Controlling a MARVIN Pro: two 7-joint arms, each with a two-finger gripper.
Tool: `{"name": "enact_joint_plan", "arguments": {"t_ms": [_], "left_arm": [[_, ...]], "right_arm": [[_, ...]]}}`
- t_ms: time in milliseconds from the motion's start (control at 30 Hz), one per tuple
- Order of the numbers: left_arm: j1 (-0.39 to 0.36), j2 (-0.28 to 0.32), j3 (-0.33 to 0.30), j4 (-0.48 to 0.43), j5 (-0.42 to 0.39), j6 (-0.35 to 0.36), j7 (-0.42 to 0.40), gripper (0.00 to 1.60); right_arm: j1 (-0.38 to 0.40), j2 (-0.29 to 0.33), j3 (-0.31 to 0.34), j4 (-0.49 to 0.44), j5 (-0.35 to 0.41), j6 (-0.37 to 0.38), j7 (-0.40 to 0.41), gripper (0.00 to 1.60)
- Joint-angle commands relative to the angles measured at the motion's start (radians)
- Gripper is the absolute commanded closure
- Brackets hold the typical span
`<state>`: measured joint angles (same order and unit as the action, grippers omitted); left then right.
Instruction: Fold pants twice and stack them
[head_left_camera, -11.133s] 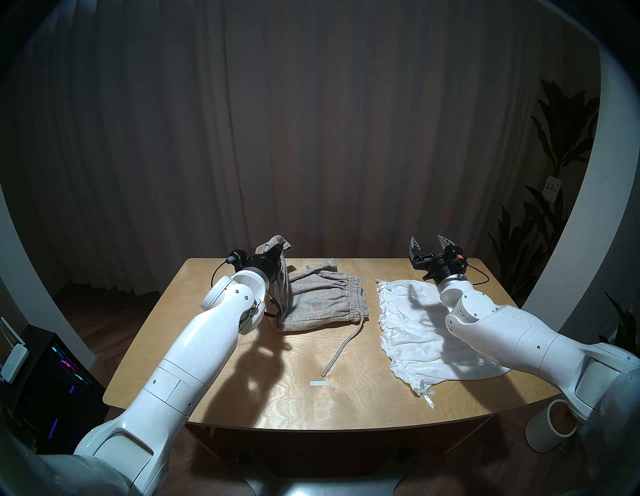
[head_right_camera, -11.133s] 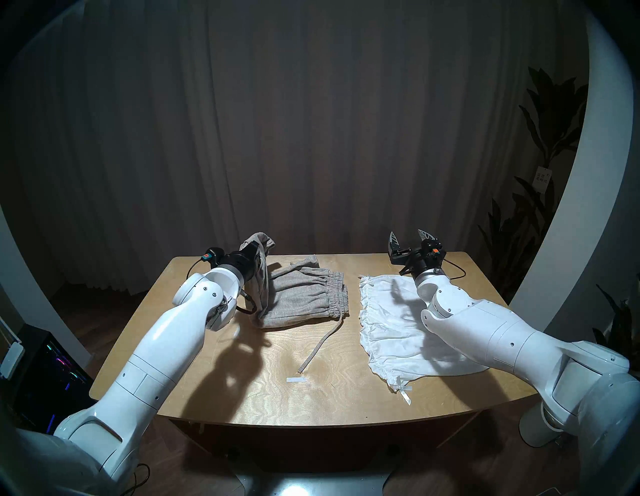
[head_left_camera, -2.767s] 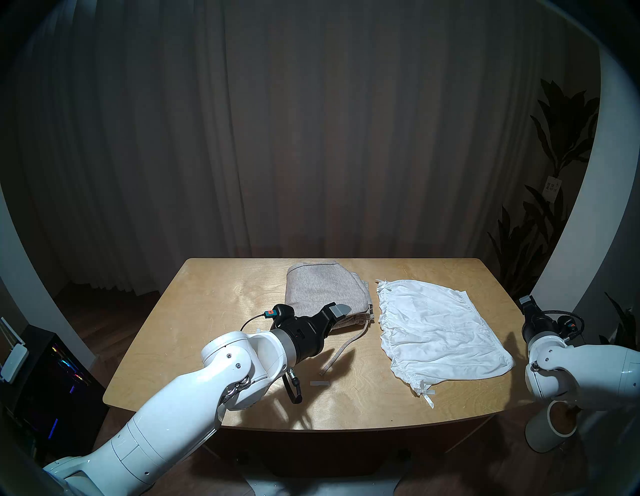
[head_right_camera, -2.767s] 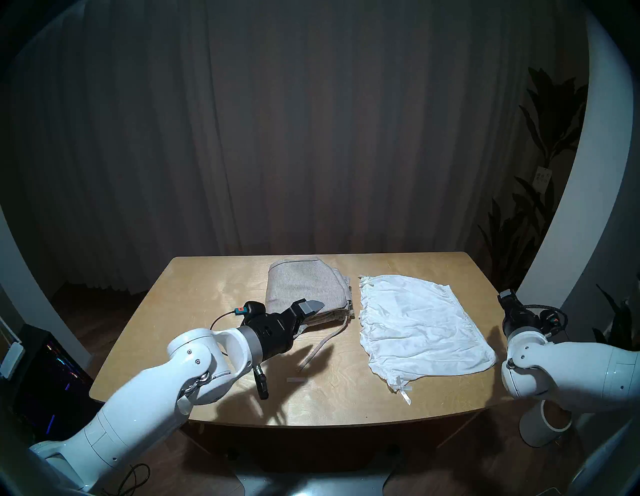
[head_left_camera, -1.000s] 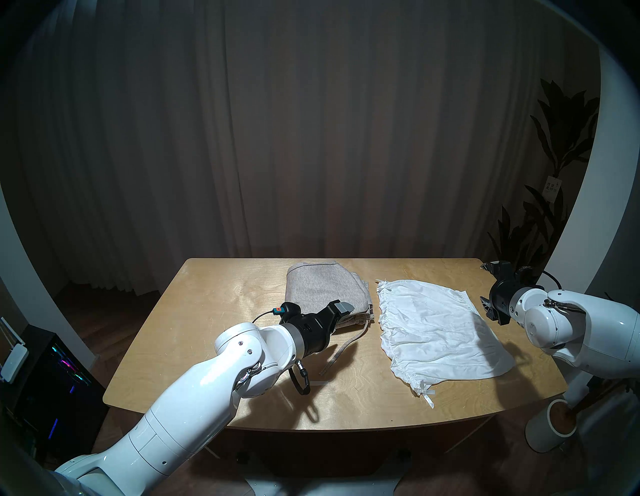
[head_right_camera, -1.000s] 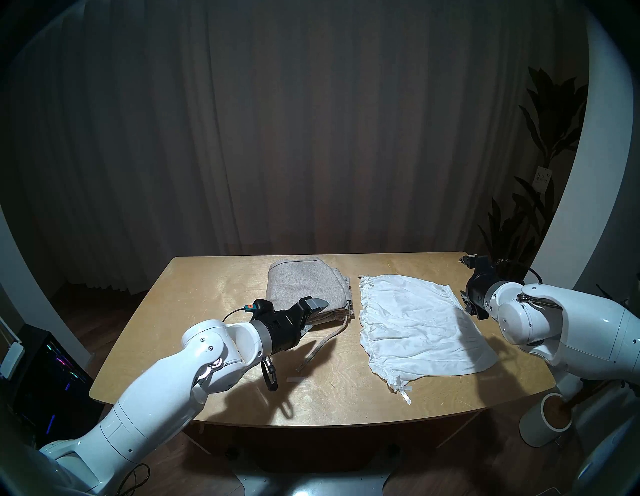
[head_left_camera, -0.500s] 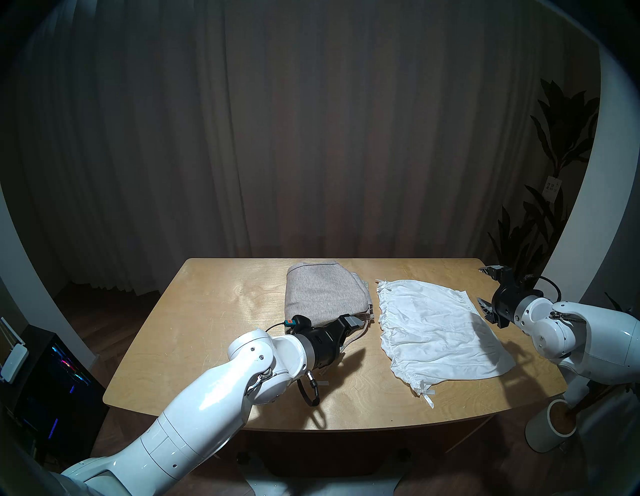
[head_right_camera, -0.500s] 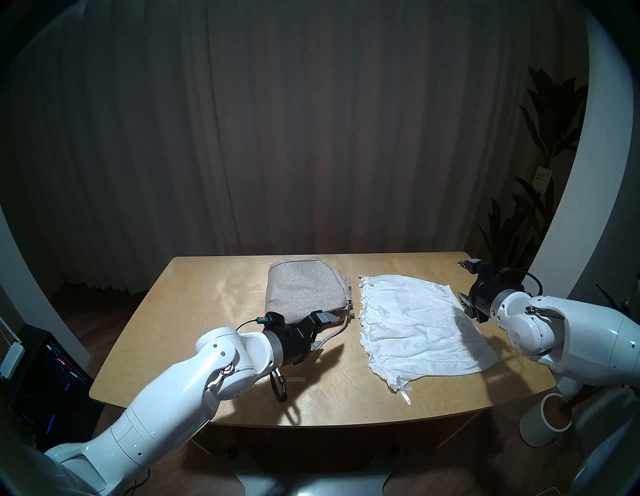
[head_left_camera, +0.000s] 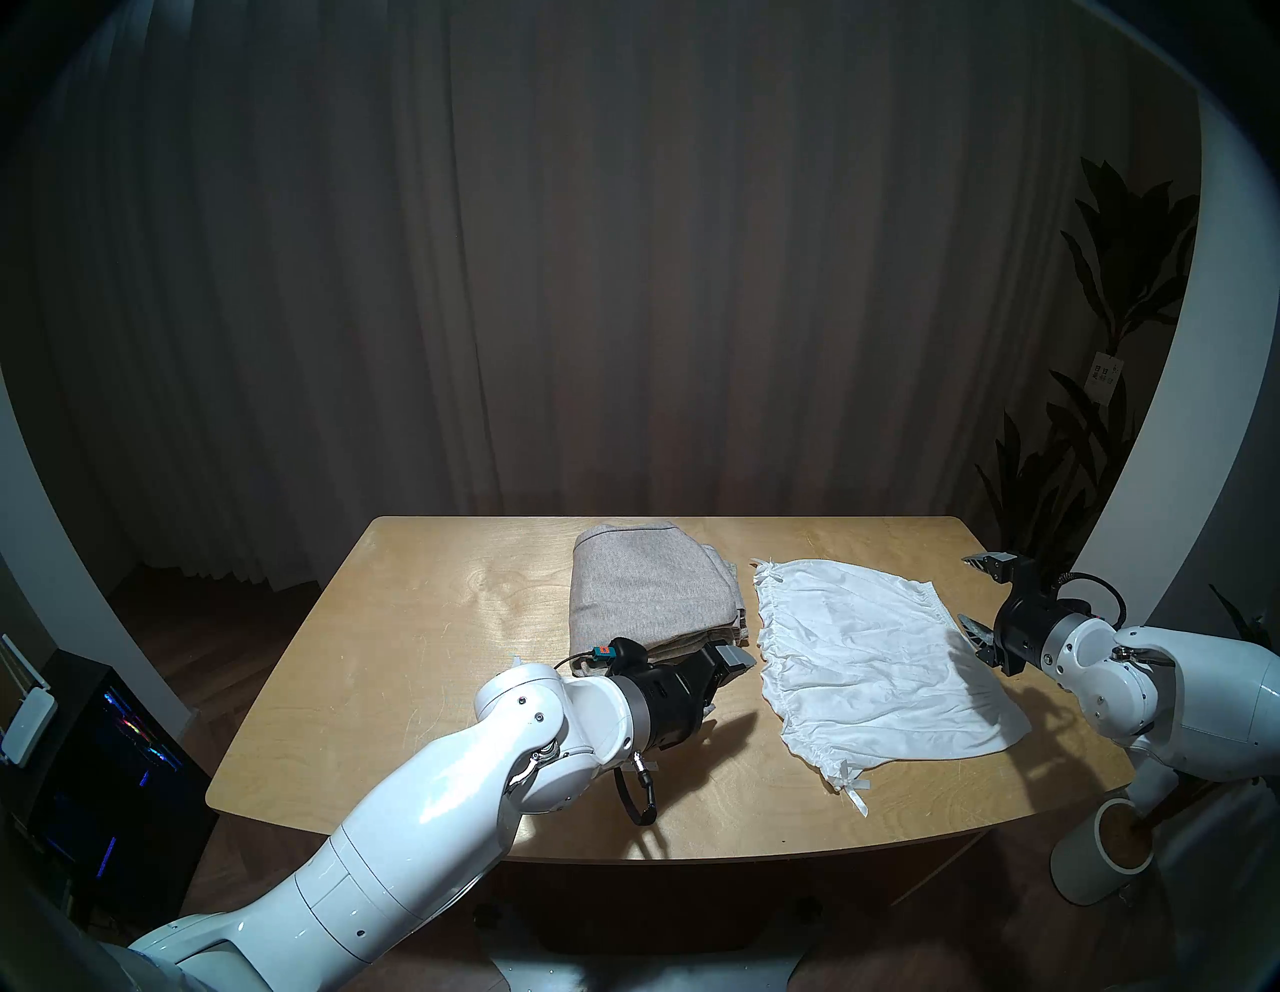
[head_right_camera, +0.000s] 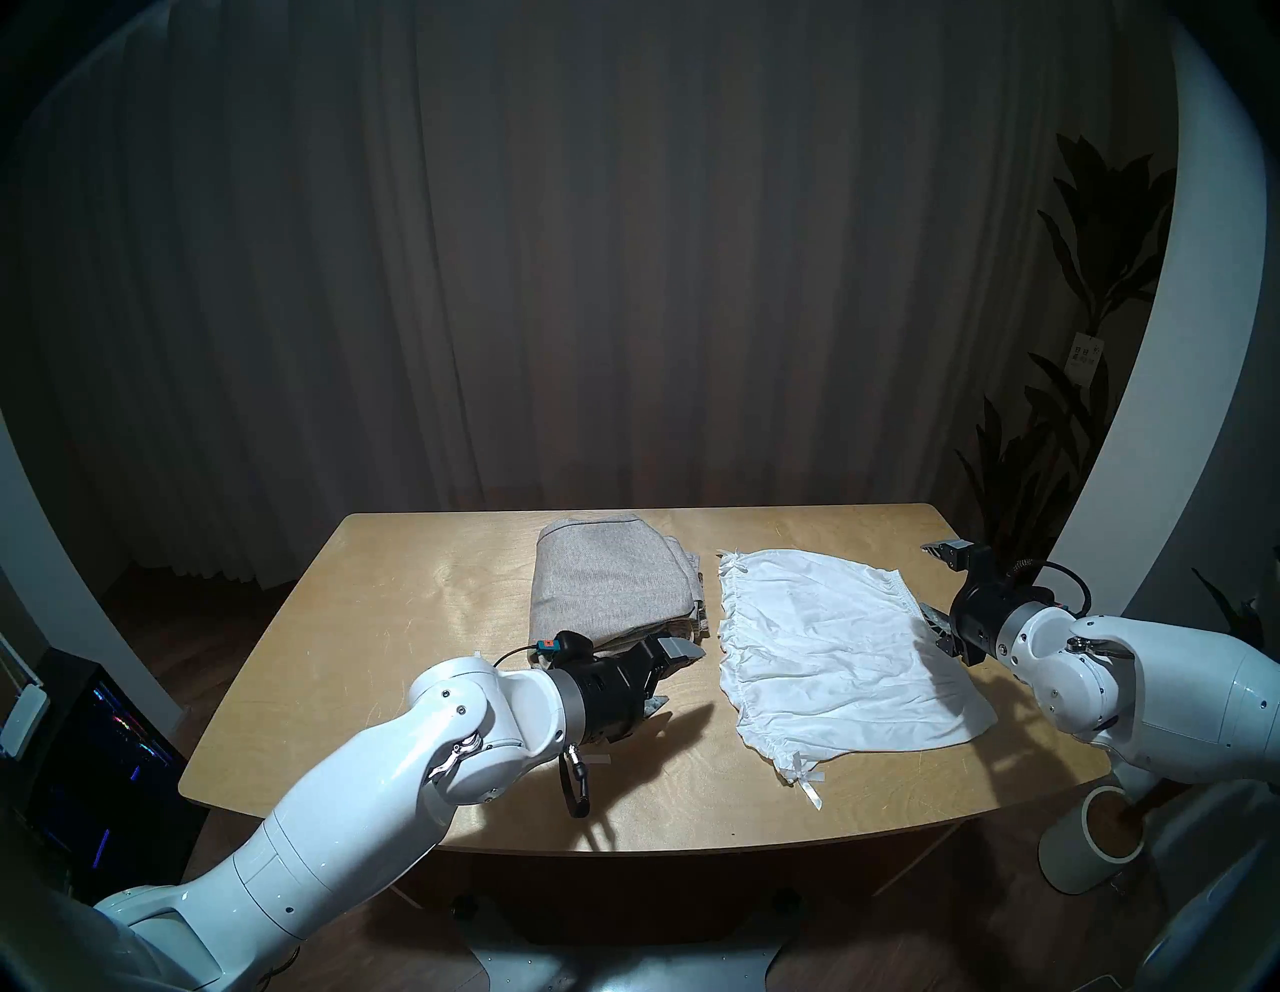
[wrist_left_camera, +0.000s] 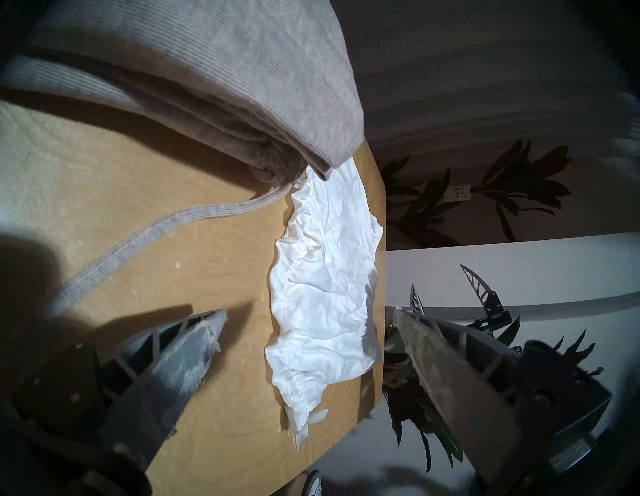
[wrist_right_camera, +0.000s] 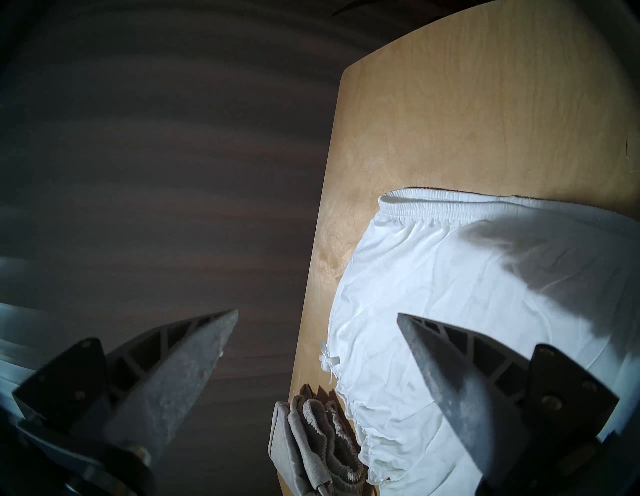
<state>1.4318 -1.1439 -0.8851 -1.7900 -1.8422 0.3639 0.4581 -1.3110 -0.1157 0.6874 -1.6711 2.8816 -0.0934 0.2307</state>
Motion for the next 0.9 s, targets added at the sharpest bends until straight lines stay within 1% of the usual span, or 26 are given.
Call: {"name": "enact_joint_plan", "arguments": {"t_ms": [0,300,867], "left_arm": [[-0.024,-0.019,0.012,-0.013,-0.004,0.018,-0.002,0.0],[-0.034,-0.031,0.039,-0.004,-0.011,0.038,0.002,0.0],[-0.058,-0.056,0.079,0.011,-0.022,0.071,0.008,0.0]], "right_arm": [[-0.02,0.008,0.005,0.009,-0.002,0.061,0.056,0.0],[-0.054,0.008,-0.008,0.054,-0.002,0.122,0.1,0.0],[-0.099,0.008,-0.009,0.157,-0.002,0.224,0.187,0.0]]}}
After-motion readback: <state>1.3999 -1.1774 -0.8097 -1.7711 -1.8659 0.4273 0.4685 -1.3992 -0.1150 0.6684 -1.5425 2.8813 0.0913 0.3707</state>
